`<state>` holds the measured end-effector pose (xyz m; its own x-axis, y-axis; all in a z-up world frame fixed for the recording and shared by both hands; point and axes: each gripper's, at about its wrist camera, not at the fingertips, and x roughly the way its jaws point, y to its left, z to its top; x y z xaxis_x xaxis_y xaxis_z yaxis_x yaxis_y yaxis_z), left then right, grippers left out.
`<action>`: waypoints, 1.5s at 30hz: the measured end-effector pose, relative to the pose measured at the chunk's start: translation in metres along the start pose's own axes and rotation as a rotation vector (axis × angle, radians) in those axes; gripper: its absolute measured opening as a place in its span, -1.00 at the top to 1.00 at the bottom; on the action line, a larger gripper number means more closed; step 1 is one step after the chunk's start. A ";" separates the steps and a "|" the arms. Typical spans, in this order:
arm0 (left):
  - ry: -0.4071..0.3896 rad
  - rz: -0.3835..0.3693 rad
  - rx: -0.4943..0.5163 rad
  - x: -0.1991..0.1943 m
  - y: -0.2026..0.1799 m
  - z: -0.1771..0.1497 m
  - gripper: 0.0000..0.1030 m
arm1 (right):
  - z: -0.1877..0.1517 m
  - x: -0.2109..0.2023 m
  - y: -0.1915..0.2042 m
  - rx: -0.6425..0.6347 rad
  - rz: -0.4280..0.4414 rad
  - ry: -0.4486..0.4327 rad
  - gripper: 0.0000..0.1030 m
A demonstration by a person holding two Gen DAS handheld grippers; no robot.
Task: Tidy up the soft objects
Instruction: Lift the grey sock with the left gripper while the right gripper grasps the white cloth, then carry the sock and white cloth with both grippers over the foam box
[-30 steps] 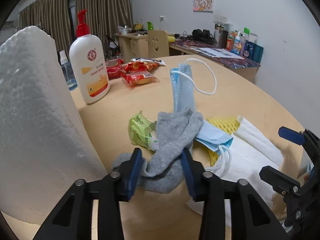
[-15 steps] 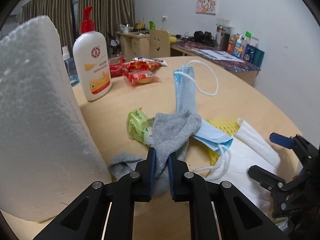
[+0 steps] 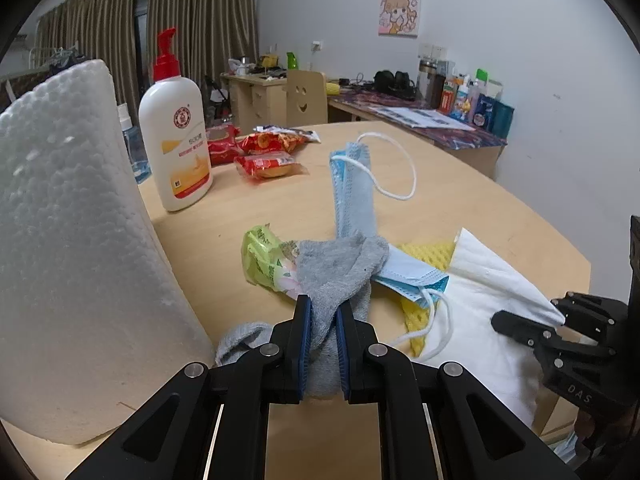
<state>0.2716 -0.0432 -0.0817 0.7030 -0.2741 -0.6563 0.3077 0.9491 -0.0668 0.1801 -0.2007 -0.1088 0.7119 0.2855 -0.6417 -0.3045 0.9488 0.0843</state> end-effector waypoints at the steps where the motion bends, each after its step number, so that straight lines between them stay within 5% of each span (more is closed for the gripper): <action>1: -0.005 -0.004 0.001 -0.001 0.000 0.000 0.75 | 0.000 -0.002 0.000 -0.002 0.002 -0.002 0.52; 11: -0.047 -0.023 0.017 -0.011 -0.005 -0.001 0.75 | -0.011 -0.014 0.004 0.003 0.028 -0.011 0.90; 25: -0.146 -0.027 0.022 -0.045 -0.011 0.004 0.87 | -0.007 -0.046 0.007 0.049 0.052 -0.145 0.92; 45: -0.378 0.067 -0.006 -0.163 -0.005 0.013 0.87 | 0.033 -0.121 0.037 -0.030 0.037 -0.390 0.92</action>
<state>0.1639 -0.0058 0.0355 0.9087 -0.2484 -0.3356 0.2501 0.9674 -0.0388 0.1040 -0.1961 -0.0027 0.8855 0.3544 -0.3005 -0.3482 0.9343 0.0759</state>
